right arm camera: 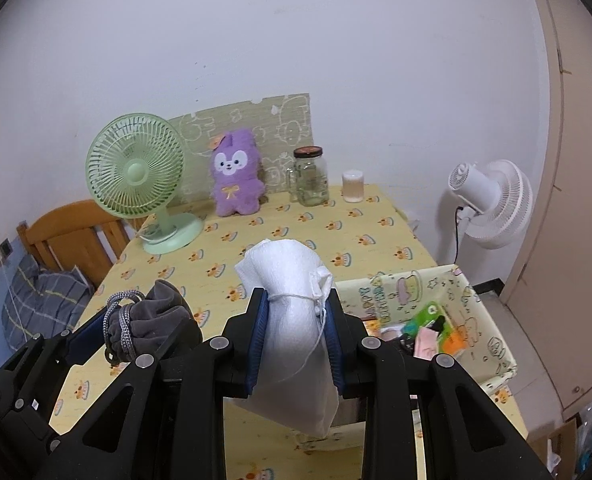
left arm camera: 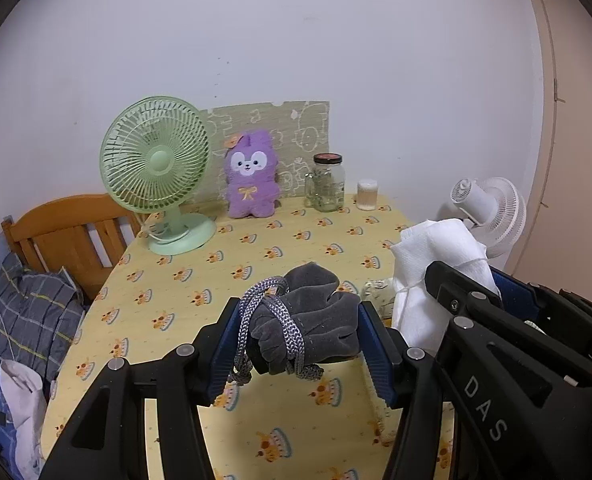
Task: Organize soft objects
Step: 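Carry the gloves with the left tool while the right tool carries the tissue pack to the gift box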
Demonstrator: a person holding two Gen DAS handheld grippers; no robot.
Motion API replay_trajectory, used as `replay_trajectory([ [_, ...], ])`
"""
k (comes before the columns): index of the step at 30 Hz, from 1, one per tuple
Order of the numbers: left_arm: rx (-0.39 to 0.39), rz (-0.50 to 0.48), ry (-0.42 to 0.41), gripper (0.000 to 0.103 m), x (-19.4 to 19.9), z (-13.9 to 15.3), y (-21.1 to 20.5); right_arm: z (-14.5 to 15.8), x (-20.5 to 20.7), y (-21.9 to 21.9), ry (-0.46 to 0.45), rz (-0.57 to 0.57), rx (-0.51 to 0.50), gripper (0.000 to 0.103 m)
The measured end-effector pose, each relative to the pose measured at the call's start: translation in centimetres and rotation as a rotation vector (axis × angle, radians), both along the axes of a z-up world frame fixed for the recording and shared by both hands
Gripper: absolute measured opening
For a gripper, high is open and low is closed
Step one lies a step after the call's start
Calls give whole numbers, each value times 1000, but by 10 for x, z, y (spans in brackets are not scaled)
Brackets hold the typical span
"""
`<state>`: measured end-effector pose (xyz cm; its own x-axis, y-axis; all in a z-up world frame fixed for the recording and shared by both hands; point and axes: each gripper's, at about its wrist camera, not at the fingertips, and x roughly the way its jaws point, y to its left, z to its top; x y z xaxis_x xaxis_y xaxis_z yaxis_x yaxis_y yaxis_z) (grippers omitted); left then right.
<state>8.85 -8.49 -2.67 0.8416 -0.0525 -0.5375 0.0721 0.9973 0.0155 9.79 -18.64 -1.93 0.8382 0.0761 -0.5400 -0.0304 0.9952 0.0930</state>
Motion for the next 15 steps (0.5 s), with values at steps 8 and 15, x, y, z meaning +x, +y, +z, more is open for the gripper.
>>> replay_trajectory([
  [8, -1, -32, 4, 59, 4, -2, -23, -1, 0, -24, 0, -25, -1, 31],
  [15, -3, -55, 3, 59, 7, -4, -42, -3, 1, -44, -2, -42, 1, 31],
])
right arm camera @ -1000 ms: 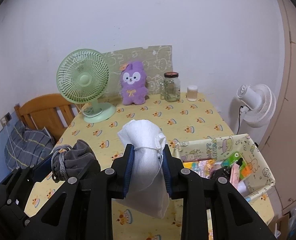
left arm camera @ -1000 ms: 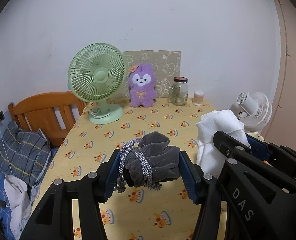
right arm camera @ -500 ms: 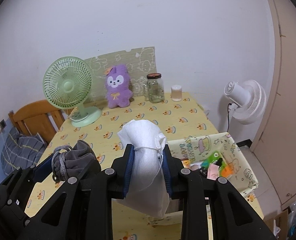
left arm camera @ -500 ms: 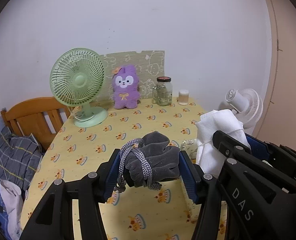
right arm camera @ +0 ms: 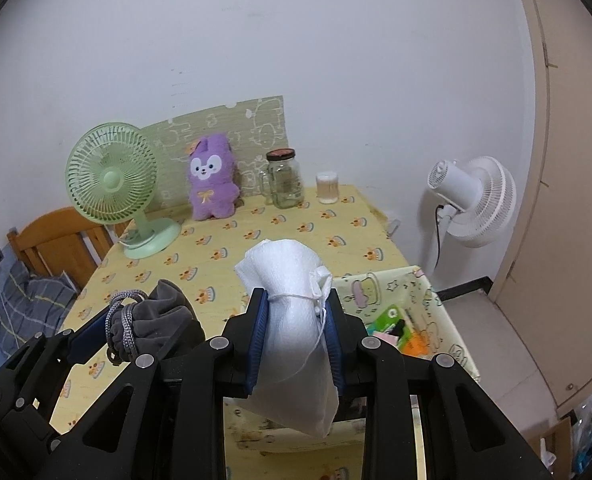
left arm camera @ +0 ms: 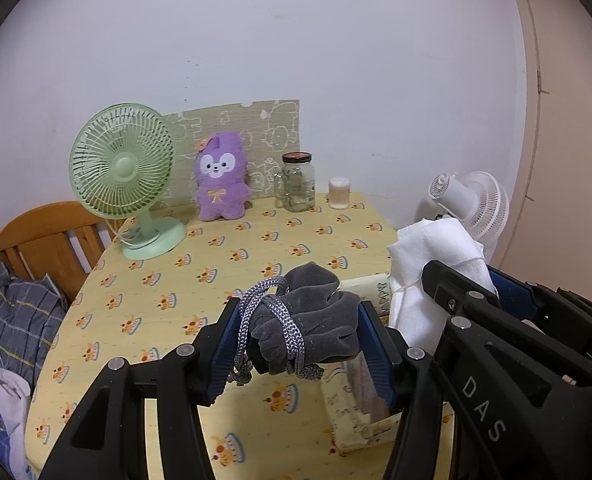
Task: Organize soft objects
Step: 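Carry the gloves with the left tool while the right tool carries the tissue pack to the gift box, then lower the gloves into the gift box with the left tool while the right tool lowers the tissue pack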
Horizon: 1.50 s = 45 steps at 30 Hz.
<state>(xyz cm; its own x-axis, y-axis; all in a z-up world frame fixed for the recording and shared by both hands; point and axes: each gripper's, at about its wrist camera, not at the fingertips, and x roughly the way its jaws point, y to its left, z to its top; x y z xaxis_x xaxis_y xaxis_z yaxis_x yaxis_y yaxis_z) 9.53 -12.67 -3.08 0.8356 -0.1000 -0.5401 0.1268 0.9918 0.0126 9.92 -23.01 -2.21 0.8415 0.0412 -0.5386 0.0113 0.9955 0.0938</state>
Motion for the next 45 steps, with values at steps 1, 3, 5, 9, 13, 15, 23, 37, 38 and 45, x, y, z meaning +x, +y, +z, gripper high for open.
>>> replay_trajectory([
  [1, 0, -1, 0, 59, -1, 0, -1, 0, 0, -2, 0, -3, -1, 31],
  [3, -2, -6, 1, 59, 1, -1, -6, -1, 0, -8, 0, -9, -2, 31],
  [5, -3, -16, 4, 59, 3, -2, -12, -2, 1, -12, 2, -15, -2, 31],
  [9, -4, -36, 14, 59, 8, -6, -25, -5, 4, -23, 9, -28, -5, 31],
  [13, 0, -59, 27, 59, 15, -12, -36, -10, 8, -34, 26, -51, -21, 31],
  [15, 0, -74, 36, 59, 18, -15, -42, -13, 10, -41, 35, -60, -18, 31],
  [23, 12, -121, 68, 59, 31, -27, -62, -26, 17, -62, 65, -93, -10, 31],
  [37, 83, -205, 129, 80, 53, -45, -83, -51, 39, -80, 123, -99, 17, 31],
  [38, 87, -206, 129, 81, 53, -45, -83, -52, 41, -80, 124, -96, 19, 31],
  [45, 108, -188, 134, 88, 62, -46, -77, -55, 55, -76, 128, -63, 37, 31],
])
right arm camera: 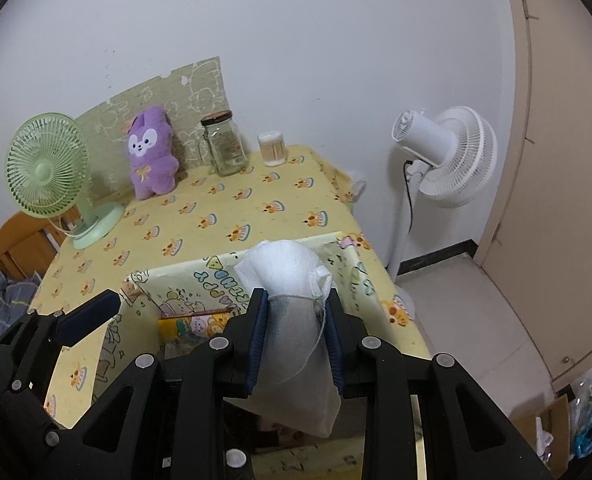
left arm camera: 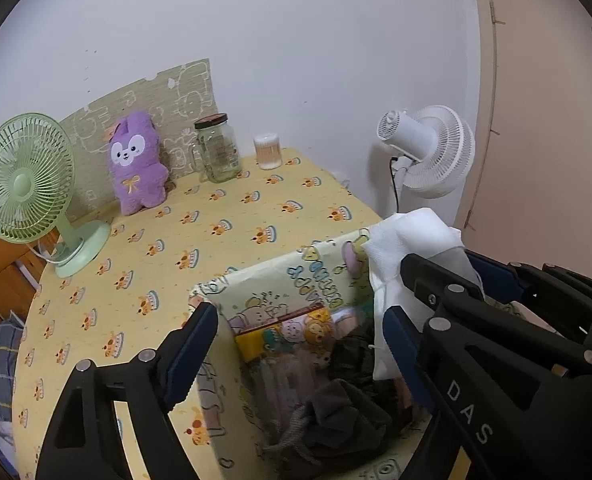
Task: Organize soft objects
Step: 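Lower the gloves into the gift box with the left tool while the right tool lowers the tissue pack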
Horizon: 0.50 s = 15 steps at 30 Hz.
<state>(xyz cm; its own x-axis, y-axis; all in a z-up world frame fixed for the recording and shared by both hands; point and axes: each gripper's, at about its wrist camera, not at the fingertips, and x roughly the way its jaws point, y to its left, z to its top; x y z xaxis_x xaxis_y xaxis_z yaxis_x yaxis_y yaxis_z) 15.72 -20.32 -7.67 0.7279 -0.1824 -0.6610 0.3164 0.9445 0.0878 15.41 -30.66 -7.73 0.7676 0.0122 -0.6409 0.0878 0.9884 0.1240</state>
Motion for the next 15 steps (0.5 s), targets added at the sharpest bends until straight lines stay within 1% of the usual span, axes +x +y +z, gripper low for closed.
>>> replay_trajectory([
  [1, 1, 6, 1, 88, 1, 0, 2, -1, 1, 1, -2, 8, 5, 34],
  [5, -3, 26, 11, 93, 5, -2, 9, -3, 9, 8, -2, 39, 19, 38],
  [6, -5, 32, 16, 94, 5, -2, 11, -4, 11, 10, 0, 45, 22, 42],
  [8, -5, 37, 22, 94, 6, -4, 12, -6, 14, 12, 6, 57, 26, 44],
  [9, -2, 44, 25, 94, 6, -5, 14, -6, 14, 13, 9, 58, 23, 47],
  [10, -1, 45, 26, 94, 6, -5, 14, -7, 15, 15, 11, 57, 19, 54],
  [11, -3, 47, 29, 94, 6, -6, 15, -7, 16, 15, 11, 58, 18, 58],
  [13, -10, 45, 34, 95, 6, -6, 15, -7, 14, 16, 2, 62, 19, 77],
  [15, -14, 44, 33, 95, 4, -5, 16, -6, 12, 18, -8, 56, 14, 81],
])
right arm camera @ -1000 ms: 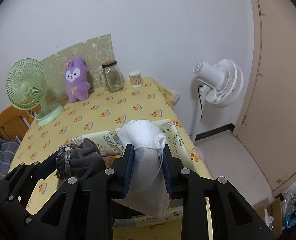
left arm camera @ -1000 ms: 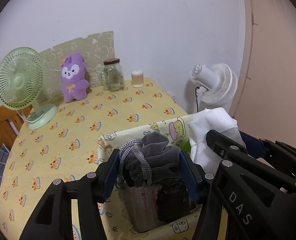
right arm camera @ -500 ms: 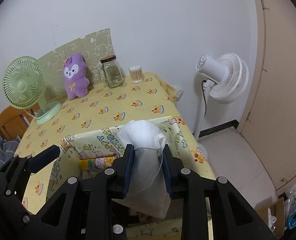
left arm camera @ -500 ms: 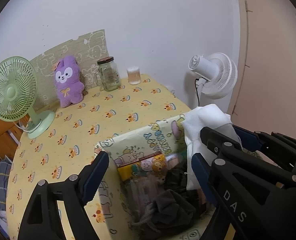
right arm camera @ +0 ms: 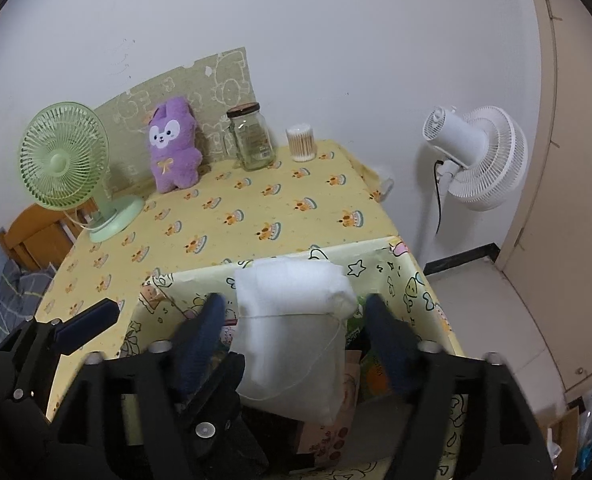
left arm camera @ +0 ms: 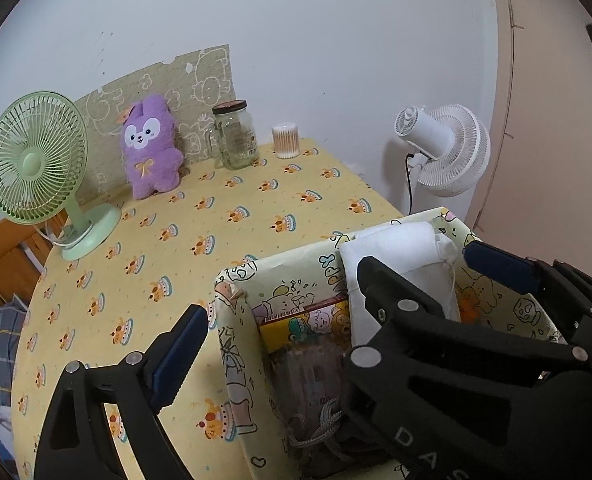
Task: Organize soft objects
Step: 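Lower the gloves into the gift box with the left tool while the right tool lowers the tissue pack, then open both tools and withdraw them up from the gift box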
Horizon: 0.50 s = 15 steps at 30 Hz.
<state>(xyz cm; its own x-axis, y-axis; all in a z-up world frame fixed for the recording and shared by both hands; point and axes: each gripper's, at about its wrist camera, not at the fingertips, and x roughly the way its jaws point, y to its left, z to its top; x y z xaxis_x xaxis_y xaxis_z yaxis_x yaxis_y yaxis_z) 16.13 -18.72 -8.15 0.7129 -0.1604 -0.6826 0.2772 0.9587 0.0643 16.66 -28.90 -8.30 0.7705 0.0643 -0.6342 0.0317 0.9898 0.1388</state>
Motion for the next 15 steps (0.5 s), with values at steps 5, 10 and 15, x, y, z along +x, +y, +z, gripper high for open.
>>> replay_trajectory([
  [5, -6, -2, 3, 97, -5, 1, 0, 2, -5, 1, 14, -20, -17, 89],
  [10, -17, -1, -11, 98, -15, 7, 6, 9, -17, 5, -1, -33, -43, 94],
  [15, -21, 2, -34, 100, -25, 16, 14, 18, -30, 12, -26, -40, -54, 95],
])
